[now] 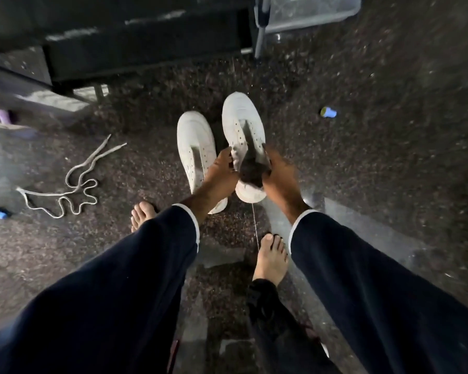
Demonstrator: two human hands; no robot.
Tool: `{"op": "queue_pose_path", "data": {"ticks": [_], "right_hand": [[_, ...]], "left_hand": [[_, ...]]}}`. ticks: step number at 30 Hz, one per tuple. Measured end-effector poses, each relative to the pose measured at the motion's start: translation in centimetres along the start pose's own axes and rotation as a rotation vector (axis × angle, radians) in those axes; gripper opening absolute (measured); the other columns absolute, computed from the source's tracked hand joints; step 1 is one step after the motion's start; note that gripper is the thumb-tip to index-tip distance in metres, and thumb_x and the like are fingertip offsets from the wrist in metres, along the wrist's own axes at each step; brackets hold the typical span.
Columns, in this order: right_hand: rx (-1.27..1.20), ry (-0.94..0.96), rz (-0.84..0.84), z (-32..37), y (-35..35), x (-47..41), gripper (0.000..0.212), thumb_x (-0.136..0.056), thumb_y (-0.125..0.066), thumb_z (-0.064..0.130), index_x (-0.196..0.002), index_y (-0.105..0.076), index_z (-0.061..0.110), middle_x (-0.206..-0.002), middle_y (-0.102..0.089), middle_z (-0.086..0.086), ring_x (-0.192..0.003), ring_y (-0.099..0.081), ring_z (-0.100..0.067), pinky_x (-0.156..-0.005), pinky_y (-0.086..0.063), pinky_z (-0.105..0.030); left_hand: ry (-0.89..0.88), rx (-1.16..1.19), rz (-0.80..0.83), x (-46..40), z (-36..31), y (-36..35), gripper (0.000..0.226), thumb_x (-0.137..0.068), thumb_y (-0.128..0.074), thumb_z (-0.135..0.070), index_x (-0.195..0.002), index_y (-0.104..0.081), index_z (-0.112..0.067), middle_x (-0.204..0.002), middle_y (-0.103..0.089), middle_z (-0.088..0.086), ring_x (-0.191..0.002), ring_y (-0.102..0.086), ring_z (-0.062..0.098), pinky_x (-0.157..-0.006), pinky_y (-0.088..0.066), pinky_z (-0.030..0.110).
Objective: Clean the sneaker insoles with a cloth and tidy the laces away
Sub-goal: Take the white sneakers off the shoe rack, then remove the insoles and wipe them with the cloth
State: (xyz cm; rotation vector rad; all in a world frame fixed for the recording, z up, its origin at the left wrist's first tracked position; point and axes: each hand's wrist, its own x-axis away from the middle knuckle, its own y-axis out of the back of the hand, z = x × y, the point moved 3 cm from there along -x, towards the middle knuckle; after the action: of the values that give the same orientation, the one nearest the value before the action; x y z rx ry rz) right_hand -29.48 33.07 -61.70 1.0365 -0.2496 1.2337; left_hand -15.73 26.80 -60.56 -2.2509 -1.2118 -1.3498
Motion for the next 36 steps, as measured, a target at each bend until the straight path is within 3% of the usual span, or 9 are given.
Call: {"op": "queue_pose_path", "data": {"ticks": [3, 6, 9, 14, 19, 22, 25, 30, 36], "right_hand": [[0.032, 0.011, 0.009, -1.9, -1.9, -1.1, 0.052, -0.1, -0.047, 0.02, -0.146, -0.042, 0.044, -0.131, -0.063, -0.004, -0.108, -0.063, -0.02, -0.094, -0.051, -0.031], [0.032, 0.013, -0.013, -2.9, -3.3, -2.0, 0.056, -0.098, -0.052, 0.019, -0.147, -0.038, 0.042, -0.134, -0.064, -0.005, -0.114, -0.066, -0.021, -0.098, -0.053, -0.034], [0.07, -0.036, 0.014, -2.5, -3.1, -2.7, 0.051, -0.096, -0.059, 0.016, -0.142, -0.046, 0.034, -0.128, -0.067, -0.005, -0.111, -0.067, -0.022, -0.087, -0.051, -0.026], [0.23, -0.04, 0.088, 1.7, -0.1, -2.1, 0.049, -0.088, -0.058, 0.009, -0.136, -0.055, 0.02, -0.131, -0.065, -0.01, -0.119, -0.062, -0.032, -0.098, -0.051, -0.038], [0.216, 0.165, 0.096, 11.2, 2.6, 1.7, 0.048, -0.089, -0.053, 0.009, -0.134, -0.052, 0.024, -0.133, -0.061, -0.005, -0.115, -0.062, -0.028, -0.1, -0.051, -0.046], [0.186, 0.329, 0.119, 18.8, 3.7, 4.2, 0.042, -0.092, -0.054, 0.007, -0.133, -0.055, 0.017, -0.127, -0.062, -0.006, -0.112, -0.061, -0.023, -0.098, -0.051, -0.042], [0.214, 0.44, 0.098, 26.5, 4.0, 6.2, 0.036, -0.095, -0.058, 0.013, -0.13, -0.057, 0.017, -0.118, -0.067, -0.004, -0.106, -0.064, -0.022, -0.091, -0.052, -0.04], [0.244, 0.542, 0.055, 37.8, 2.8, 8.2, 0.018, -0.098, -0.058, 0.029, -0.114, -0.063, 0.022, -0.101, -0.073, 0.004, -0.092, -0.069, -0.023, -0.078, -0.054, -0.039], [0.26, 0.659, 0.088, 45.8, -1.1, 10.0, 0.01, -0.098, -0.058, 0.029, -0.106, -0.063, 0.025, -0.097, -0.072, 0.003, -0.088, -0.068, -0.02, -0.079, -0.056, -0.042]], "left_hand": [[0.06, 0.119, 0.011, -1.3, 2.1, -0.6, 0.075, -0.082, -0.07, -0.008, -0.149, -0.037, -0.015, -0.121, -0.051, -0.003, -0.116, -0.055, 0.025, -0.103, -0.05, 0.052], [0.061, 0.184, 0.022, -2.9, 4.6, -1.1, 0.064, -0.067, -0.066, -0.017, -0.127, -0.051, -0.031, -0.121, -0.061, 0.002, -0.116, -0.061, 0.036, -0.101, -0.049, 0.062], [0.085, 0.194, 0.025, -2.8, 4.7, -1.1, 0.072, -0.07, -0.063, -0.014, -0.14, -0.046, -0.023, -0.117, -0.061, -0.001, -0.111, -0.063, 0.032, -0.1, -0.051, 0.056], [0.009, 0.075, -0.037, 0.9, 0.8, 2.2, 0.047, -0.095, -0.053, 0.0, -0.14, -0.052, -0.012, -0.119, -0.054, 0.001, -0.072, -0.053, 0.015, -0.057, -0.042, 0.022], [-0.138, 0.11, -0.171, 6.1, -2.9, 9.7, 0.037, -0.088, -0.055, -0.009, -0.123, -0.064, -0.019, -0.13, -0.064, 0.008, -0.11, -0.061, 0.019, -0.084, -0.051, 0.028], [-0.155, 0.158, -0.234, 9.4, -5.2, 15.2, 0.031, -0.088, -0.054, -0.009, -0.115, -0.064, -0.021, -0.126, -0.065, 0.008, -0.104, -0.061, 0.017, -0.072, -0.047, 0.021], [-0.235, 0.145, -0.335, 12.2, -7.3, 21.1, 0.033, -0.089, -0.054, 0.004, -0.117, -0.063, -0.012, -0.127, -0.063, 0.015, -0.11, -0.062, 0.021, -0.079, -0.045, 0.011], [-0.224, 0.125, -0.551, 15.2, -8.8, 30.0, 0.039, -0.085, -0.056, -0.002, -0.119, -0.064, -0.02, -0.123, -0.063, 0.014, -0.112, -0.064, 0.027, -0.099, -0.052, 0.039], [-0.198, 0.385, -0.706, 16.0, -9.3, 37.1, 0.024, -0.088, -0.057, -0.013, -0.112, -0.057, -0.015, -0.114, -0.066, 0.009, -0.105, -0.061, 0.024, -0.087, -0.042, 0.025]]}}
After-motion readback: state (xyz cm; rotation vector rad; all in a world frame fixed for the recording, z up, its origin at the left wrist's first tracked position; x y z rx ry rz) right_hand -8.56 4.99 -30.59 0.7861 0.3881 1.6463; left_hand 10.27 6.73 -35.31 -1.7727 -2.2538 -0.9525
